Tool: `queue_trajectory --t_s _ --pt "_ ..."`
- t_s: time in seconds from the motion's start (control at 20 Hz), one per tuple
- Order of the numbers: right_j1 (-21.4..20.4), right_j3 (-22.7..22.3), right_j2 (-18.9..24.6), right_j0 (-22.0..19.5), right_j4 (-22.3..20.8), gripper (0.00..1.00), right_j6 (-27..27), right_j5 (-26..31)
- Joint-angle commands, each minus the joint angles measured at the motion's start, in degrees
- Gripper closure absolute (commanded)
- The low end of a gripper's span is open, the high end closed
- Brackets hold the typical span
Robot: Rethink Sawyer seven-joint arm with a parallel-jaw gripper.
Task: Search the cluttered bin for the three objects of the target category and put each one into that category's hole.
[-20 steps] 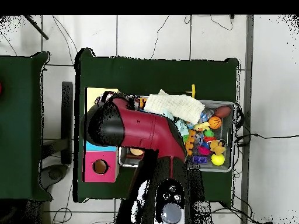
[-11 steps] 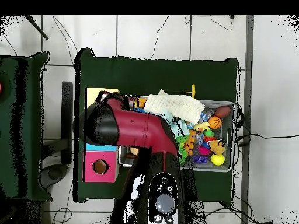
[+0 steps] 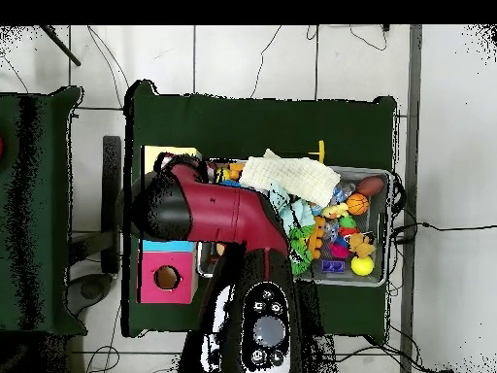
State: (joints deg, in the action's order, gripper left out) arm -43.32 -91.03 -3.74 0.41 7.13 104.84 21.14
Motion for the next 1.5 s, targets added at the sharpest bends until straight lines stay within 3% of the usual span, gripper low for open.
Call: queue_trajectory --t_s 0.05,0.5,1.05,1.5 --pt "3.24 -5.3 5.43 -1.38 -2.22 1.0 5.54 -3.69" --pt "4.68 -5.39 7.91 -3.45 -2.86 1.0 4.41 -5.59" --pt "5.64 -5.03 7.42 -2.37 -2.94 1.0 6.26 -6.02" --pt "5.36 -3.91 6.54 -1.19 -2.08 1.0 6.61 -2.57"
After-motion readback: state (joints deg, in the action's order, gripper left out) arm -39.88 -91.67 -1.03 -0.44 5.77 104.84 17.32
